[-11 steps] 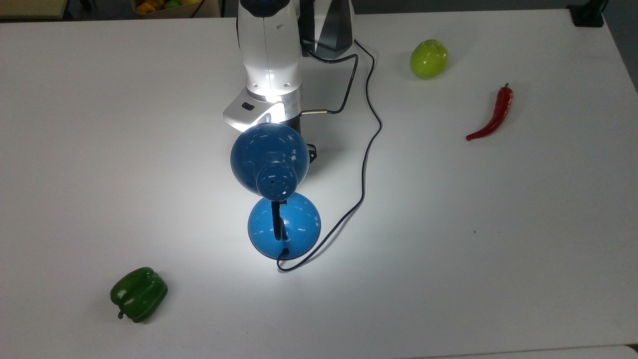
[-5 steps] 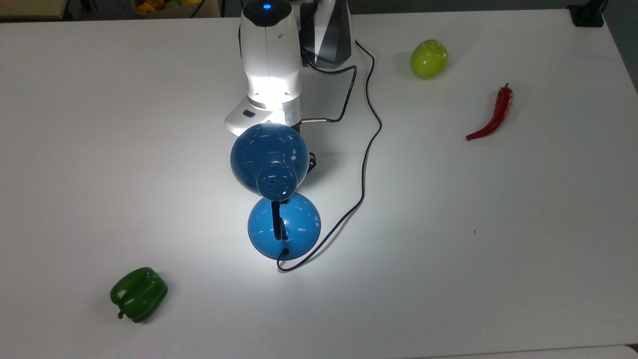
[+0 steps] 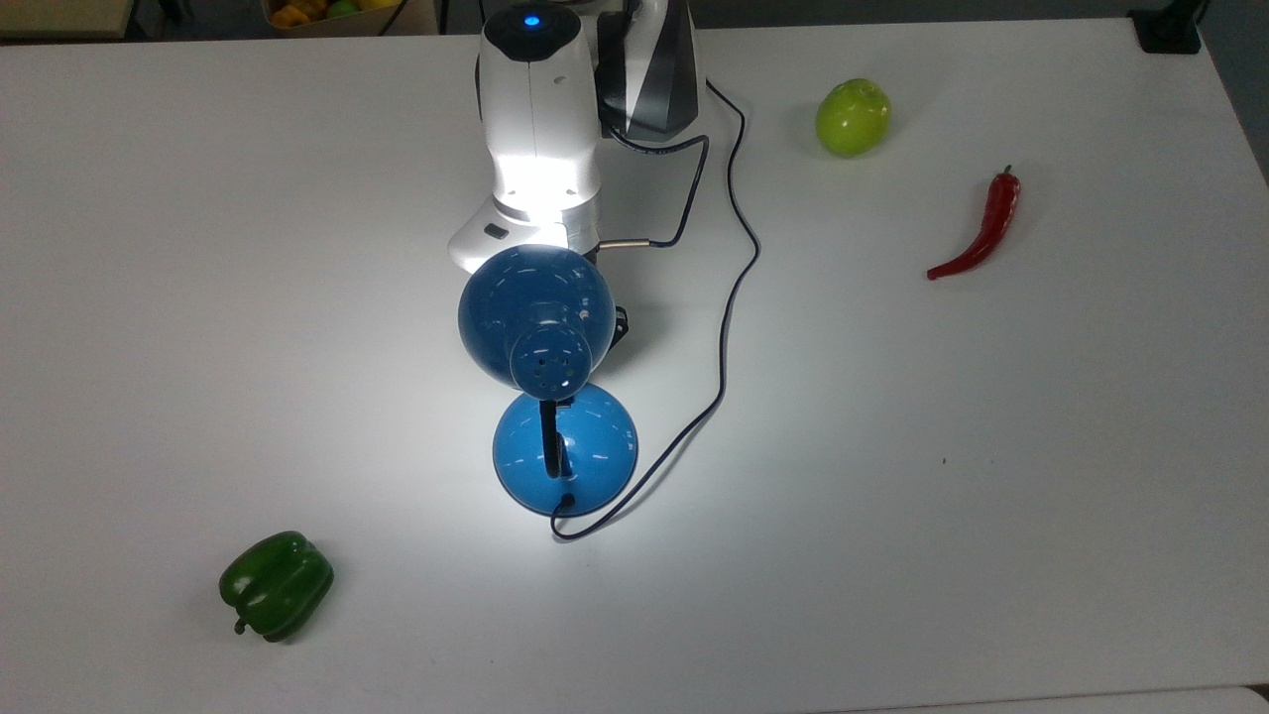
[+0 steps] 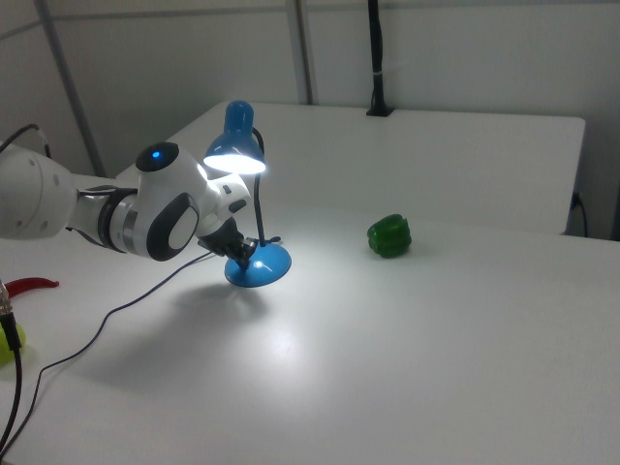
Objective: Turn off lamp
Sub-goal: 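Press the switch on the lamp base with the gripper fingers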
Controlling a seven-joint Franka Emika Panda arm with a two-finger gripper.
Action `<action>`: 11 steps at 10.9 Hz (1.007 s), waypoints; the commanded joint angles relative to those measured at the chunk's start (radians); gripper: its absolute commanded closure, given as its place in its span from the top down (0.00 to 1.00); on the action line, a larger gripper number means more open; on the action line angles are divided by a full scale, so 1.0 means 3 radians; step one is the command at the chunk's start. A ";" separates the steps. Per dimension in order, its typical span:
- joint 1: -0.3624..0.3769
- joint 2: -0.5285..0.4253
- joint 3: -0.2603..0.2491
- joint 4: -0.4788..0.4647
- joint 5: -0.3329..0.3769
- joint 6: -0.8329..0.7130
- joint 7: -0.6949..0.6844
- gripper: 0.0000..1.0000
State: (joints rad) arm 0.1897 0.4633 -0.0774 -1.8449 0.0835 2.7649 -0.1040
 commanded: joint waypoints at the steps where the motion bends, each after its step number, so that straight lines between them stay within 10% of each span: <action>1: 0.0017 0.0026 -0.0023 -0.0118 -0.0002 0.0090 -0.0026 0.00; 6: 0.0022 -0.0229 -0.0023 -0.0369 -0.0007 -0.0088 -0.0032 0.00; 10: 0.0017 -0.0684 -0.0023 -0.0319 -0.0007 -0.1256 0.0035 0.01; 11: 0.0017 -0.0827 -0.0028 -0.0278 -0.0007 -0.1660 0.0040 0.18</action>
State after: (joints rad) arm 0.1885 0.3491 -0.0779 -1.8996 0.0834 2.4920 -0.1032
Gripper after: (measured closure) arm 0.982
